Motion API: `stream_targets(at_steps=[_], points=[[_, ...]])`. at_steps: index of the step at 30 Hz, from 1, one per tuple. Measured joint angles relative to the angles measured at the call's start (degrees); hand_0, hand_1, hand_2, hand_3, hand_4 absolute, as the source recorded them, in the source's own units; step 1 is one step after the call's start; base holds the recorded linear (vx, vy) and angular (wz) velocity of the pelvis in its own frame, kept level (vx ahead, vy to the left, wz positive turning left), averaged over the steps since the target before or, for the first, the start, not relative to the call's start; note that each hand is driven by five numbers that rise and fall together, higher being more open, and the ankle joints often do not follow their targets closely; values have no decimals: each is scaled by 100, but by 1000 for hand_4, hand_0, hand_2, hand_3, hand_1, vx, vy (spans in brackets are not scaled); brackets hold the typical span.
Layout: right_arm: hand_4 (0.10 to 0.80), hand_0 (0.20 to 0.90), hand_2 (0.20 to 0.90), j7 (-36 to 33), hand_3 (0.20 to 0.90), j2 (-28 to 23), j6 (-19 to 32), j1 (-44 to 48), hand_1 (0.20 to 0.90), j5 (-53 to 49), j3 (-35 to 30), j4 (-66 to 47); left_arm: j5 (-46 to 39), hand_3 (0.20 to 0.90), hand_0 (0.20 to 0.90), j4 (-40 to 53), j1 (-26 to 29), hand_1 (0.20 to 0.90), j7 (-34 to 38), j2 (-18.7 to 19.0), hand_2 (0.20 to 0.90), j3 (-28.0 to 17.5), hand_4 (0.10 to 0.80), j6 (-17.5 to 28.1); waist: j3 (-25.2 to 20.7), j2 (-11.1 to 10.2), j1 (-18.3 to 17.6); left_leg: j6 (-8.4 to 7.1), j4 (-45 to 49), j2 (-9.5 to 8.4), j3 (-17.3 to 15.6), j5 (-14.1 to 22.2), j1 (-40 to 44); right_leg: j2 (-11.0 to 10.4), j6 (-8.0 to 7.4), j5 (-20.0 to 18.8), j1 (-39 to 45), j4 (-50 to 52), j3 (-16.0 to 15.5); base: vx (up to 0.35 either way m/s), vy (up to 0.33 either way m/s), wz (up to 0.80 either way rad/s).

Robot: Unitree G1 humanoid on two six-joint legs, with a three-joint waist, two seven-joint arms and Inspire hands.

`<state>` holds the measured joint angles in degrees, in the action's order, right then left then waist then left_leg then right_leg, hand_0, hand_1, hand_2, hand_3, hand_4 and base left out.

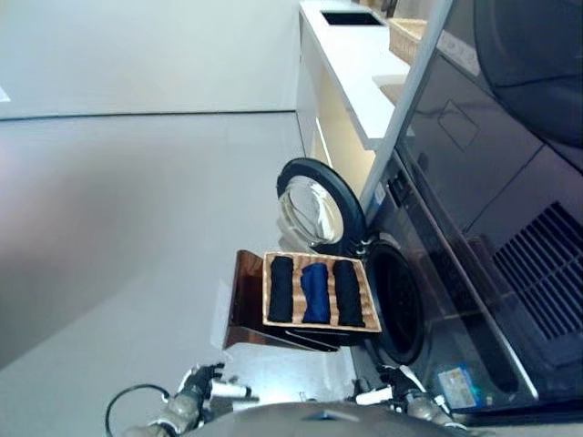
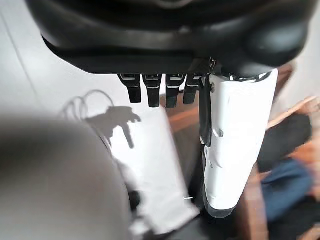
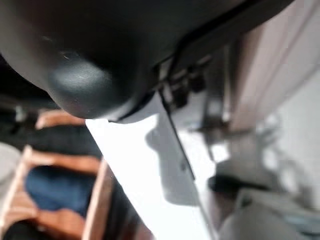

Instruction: Pick up the clothes and place them into the washing machine

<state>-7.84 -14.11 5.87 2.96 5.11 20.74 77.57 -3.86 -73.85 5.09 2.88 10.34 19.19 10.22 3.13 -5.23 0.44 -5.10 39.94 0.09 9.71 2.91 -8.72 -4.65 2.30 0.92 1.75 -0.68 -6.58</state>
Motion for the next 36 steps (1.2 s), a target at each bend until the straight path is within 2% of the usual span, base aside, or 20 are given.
stream_targets(at_steps=[1,3,5,7,8,9,10,13,14,17,20,21,23,25,27,28,29,30,32,36], points=[[800,900,900,-10,900,-28,24,11,900,-8,6,15,-66,900,900,98,58,900,6,-54,900,-47,800,19,63,51,60,30,-233,19,-11,-14,-190,17,-40,-62,79,-92,-2,331,35,-46],[800,900,900,-85,900,-48,36,9,900,-30,10,16,-103,900,900,129,-11,900,57,-94,900,-85,800,33,75,246,136,57,-1585,134,2,34,-298,112,-59,-73,437,-431,133,337,43,-48],[800,900,900,-93,900,-92,38,23,900,-103,21,20,-137,900,900,110,-39,900,120,-100,900,-124,800,27,99,434,213,-116,-2855,204,187,-202,-287,174,-183,-3,533,-415,317,325,66,-59],[800,900,900,-99,900,-98,44,10,900,-109,17,19,-144,900,900,-16,-27,900,176,-95,900,-237,800,22,95,533,209,-73,-3578,218,240,-463,-247,185,-383,114,701,-415,494,283,91,-49],[800,900,900,-102,900,-146,43,-26,900,-127,16,25,-129,900,900,-88,-59,900,199,-106,900,-231,800,8,27,668,193,43,-3837,234,108,-551,-223,243,-500,233,784,-417,593,275,114,-42],[800,900,900,-114,900,-168,34,-67,900,-151,4,40,-140,900,900,-95,-88,900,200,-112,900,-243,800,-19,-12,764,194,331,-3920,245,41,-1064,-123,259,-611,338,893,-419,683,288,135,-46],[800,900,900,-94,900,-70,35,-98,900,-156,9,96,-134,900,900,-95,-103,900,218,2,900,-291,800,-38,-36,555,218,425,-4018,93,-108,-1090,87,73,-673,414,966,-421,786,279,150,-47],[800,900,900,-92,900,115,53,-94,900,-154,-4,183,-29,900,900,-198,-170,900,220,247,900,-314,800,-84,-133,297,205,635,-4298,-197,-238,-1112,449,-251,-805,525,1060,-433,807,207,157,-39],[800,900,900,-91,900,149,47,-83,900,-154,-45,210,-30,900,900,-260,-143,900,212,306,900,-319,800,-110,-135,294,212,681,-4316,-257,-228,-1078,526,-232,-804,518,1087,-433,797,284,223,-4],[800,900,900,-87,900,154,42,-69,900,-157,-122,204,-23,900,900,-248,-273,900,200,284,900,-307,800,-109,-208,285,274,764,-4327,-425,-367,-961,645,-419,-964,633,1166,-406,730,214,153,-11],[800,900,900,-86,900,164,30,-52,900,-155,-121,219,-8,900,900,-256,-377,900,178,205,900,-275,800,-133,-279,363,370,779,-4242,-463,-492,-833,642,-446,-963,704,1101,-250,758,137,140,-12],[800,900,900,-90,900,158,32,-17,900,-153,-121,234,-10,900,900,-259,-378,900,183,183,900,-272,800,-153,-281,403,401,794,-4196,-444,-503,-773,634,-406,-1063,818,923,169,758,33,98,-11],[800,900,900,-98,900,118,31,133,900,-147,-109,248,-10,900,900,-253,-371,900,176,131,900,-215,800,-153,-253,669,381,788,-4148,-172,-519,-773,630,-164,-1131,838,262,1347,728,33,61,-24],[800,900,900,-97,900,149,30,186,900,-133,-68,193,-13,900,900,-250,-360,900,178,191,900,-211,800,-135,-226,651,373,811,-4127,-76,-502,-758,674,-199,-1128,865,-67,2044,523,146,-60,-37],[800,900,900,-102,900,119,28,269,900,-96,-55,163,-16,900,900,-280,-419,900,182,169,900,-190,800,-122,-164,665,564,852,-4432,19,-719,-790,859,-657,-801,1094,-329,2186,-507,175,-116,-62],[800,900,900,-122,900,144,27,262,900,-85,4,114,-13,900,900,-284,-478,900,168,205,900,-240,800,-119,-191,568,510,813,-4251,4,-674,-793,659,-772,-854,1035,-302,1615,-678,166,-101,-7],[800,900,900,-118,900,160,11,248,900,-64,11,106,-14,900,900,-276,-455,900,169,233,900,-251,800,-110,-195,480,518,811,-4223,-42,-633,-794,594,-808,-882,1017,-303,1417,-654,211,-120,32],[800,900,900,-120,900,172,-24,248,900,10,-5,71,-11,900,900,-250,-407,900,151,301,900,-257,800,-102,-170,360,517,762,-4227,-81,-572,-828,519,-770,-1100,870,-293,1110,-492,108,-58,41],[800,900,900,-135,900,103,-128,231,900,22,-76,132,-11,900,900,-233,-568,900,125,269,900,-254,800,-98,-269,429,530,679,-4383,-20,-547,-852,550,-744,-1110,520,-193,810,-674,129,-63,33],[800,900,900,-253,900,-149,-225,156,900,66,-85,242,-68,900,900,-183,-749,900,84,109,900,-282,800,-85,-411,705,631,558,-4401,97,-545,-795,497,-585,-1045,256,152,230,-945,25,-51,34]])
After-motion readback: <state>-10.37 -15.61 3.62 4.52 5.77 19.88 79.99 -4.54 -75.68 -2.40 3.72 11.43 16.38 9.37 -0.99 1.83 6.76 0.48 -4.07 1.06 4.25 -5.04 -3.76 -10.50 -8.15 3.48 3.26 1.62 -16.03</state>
